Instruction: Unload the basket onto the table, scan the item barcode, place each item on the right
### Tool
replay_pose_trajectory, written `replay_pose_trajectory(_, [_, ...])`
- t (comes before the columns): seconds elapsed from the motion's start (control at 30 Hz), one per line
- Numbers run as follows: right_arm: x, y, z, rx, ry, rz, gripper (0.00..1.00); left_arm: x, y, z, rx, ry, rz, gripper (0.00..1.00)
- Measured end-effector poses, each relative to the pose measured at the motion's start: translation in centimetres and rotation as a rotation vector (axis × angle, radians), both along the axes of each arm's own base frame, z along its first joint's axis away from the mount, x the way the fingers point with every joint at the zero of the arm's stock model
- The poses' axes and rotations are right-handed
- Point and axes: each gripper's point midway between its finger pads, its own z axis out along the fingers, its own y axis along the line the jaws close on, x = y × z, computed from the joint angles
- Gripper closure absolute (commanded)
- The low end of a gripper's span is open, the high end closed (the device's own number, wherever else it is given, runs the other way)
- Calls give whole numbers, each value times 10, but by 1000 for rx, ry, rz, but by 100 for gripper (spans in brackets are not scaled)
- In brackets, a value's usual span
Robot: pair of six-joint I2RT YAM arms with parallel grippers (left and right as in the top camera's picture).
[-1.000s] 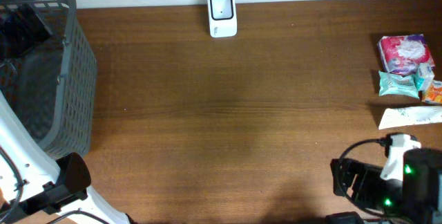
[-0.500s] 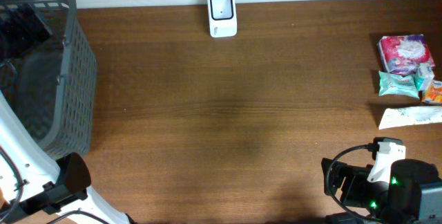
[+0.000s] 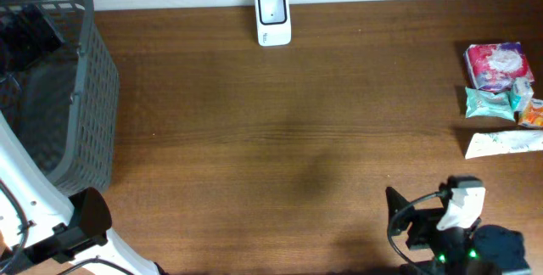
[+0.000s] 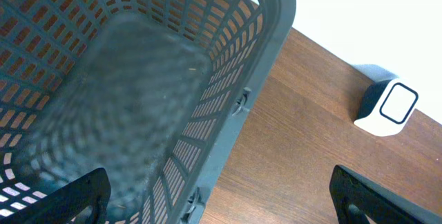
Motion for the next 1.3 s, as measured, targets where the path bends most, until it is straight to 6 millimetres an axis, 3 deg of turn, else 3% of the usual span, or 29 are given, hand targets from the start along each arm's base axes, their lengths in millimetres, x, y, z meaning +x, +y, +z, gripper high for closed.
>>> replay_pose_trajectory(0.07, [3,1,-8,1,14,5,1,0,0,0,0,0,0,1])
replay_pose_trajectory(0.57, [5,2,-5,-12,-6,16,1,0,0,0,0,0,0,1])
replay_pose_trajectory(0.8, [5,-3,-5,-15,-161,-6,1,0,0,0,0,0,0,1])
replay_pose_trajectory(0.9, [17,-4,-12,-28,-226,-14,1,0,0,0,0,0,0,1])
replay_pose_trajectory(1.07, [46,-2,-43,-37,-258,-19,1,0,0,0,0,0,0,1])
replay_pose_trajectory(1.3, [67,-5,-48,-44,-364,-48,1,0,0,0,0,0,0,1])
